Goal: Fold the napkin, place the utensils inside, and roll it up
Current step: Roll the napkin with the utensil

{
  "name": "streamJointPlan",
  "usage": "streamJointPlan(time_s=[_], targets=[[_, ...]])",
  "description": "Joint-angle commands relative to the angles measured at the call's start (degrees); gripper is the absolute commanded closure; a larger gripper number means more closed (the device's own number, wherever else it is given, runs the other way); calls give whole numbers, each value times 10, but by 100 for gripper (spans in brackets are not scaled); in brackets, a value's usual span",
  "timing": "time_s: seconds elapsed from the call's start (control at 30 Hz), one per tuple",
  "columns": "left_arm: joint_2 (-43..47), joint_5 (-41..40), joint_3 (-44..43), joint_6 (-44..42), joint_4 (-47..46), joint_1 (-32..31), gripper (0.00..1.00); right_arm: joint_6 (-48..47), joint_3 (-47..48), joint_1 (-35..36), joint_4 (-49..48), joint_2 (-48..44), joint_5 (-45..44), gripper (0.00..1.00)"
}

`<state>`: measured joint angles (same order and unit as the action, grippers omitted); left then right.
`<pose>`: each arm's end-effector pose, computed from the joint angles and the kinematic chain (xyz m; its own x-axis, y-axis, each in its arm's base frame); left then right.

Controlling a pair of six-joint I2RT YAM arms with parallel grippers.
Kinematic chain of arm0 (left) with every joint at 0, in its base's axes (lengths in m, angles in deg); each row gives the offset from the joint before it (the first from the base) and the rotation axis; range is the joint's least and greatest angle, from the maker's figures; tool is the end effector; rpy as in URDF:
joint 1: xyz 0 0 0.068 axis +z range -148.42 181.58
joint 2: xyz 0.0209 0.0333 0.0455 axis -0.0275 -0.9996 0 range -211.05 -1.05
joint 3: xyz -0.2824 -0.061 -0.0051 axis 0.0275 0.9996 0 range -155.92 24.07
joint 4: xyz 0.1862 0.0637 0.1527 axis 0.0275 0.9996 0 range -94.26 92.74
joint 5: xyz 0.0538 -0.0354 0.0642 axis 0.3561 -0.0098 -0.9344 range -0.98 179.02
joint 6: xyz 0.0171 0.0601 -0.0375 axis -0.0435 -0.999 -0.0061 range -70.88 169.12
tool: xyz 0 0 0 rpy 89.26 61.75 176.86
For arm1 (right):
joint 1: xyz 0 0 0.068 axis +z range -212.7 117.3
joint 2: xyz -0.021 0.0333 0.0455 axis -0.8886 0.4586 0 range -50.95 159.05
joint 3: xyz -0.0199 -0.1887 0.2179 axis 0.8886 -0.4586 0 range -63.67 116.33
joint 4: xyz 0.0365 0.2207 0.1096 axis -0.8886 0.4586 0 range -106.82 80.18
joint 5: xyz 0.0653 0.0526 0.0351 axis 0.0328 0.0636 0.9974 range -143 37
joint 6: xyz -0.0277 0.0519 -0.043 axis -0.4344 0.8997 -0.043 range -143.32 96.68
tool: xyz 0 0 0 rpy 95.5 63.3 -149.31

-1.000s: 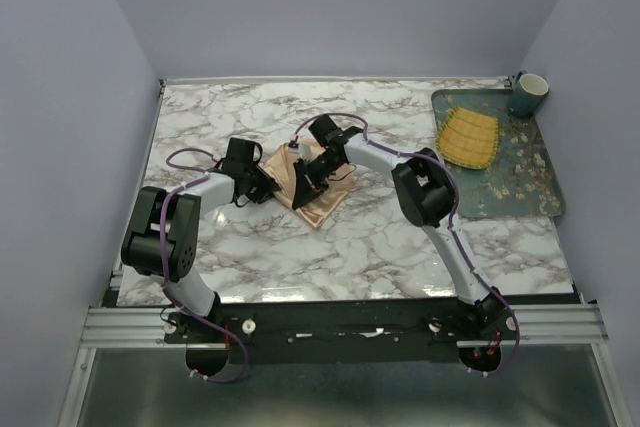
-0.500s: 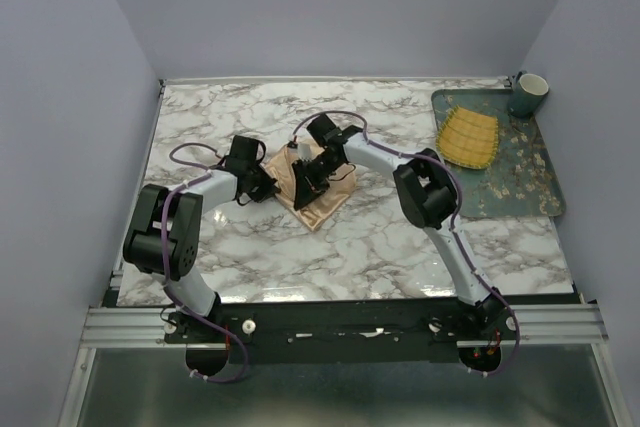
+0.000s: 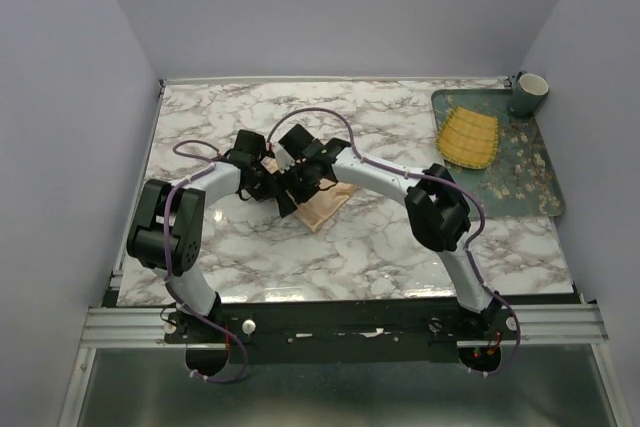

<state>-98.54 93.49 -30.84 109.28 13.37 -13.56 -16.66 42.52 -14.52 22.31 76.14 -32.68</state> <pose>0.3217 -0.0919 0.1625 -0.6750 -0.7133 -0.1885 -0.5786 0.6703 -0.4647 0.3126 0.3810 0.1975 -0.6681 -0.5838 -0.4613 -0.7421 0.5675 0.3567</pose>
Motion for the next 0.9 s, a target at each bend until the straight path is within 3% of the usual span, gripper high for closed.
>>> streamJointPlan(time_s=[0.0,0.37,0.5,0.63,0.73,0.87], targets=[[-11,-5,-20,8,56,-3,100,-29,-21,38,-63,0,-122,30],[-18,13,-49,22,94,-4,100,-43,-51,68,-100,11,-198,50],[-21,11,-50,27,95,-3,100,-31,-75,76,-117,2,-188,51],[-20,19,-41,31,81,-4,100,-14,-102,77,-143,-9,-167,60],[-17,19,-40,31,79,-4,100,-16,-108,77,-145,-3,-181,58],[-16,22,-40,31,77,-4,100,-27,-114,77,-145,2,-193,43]])
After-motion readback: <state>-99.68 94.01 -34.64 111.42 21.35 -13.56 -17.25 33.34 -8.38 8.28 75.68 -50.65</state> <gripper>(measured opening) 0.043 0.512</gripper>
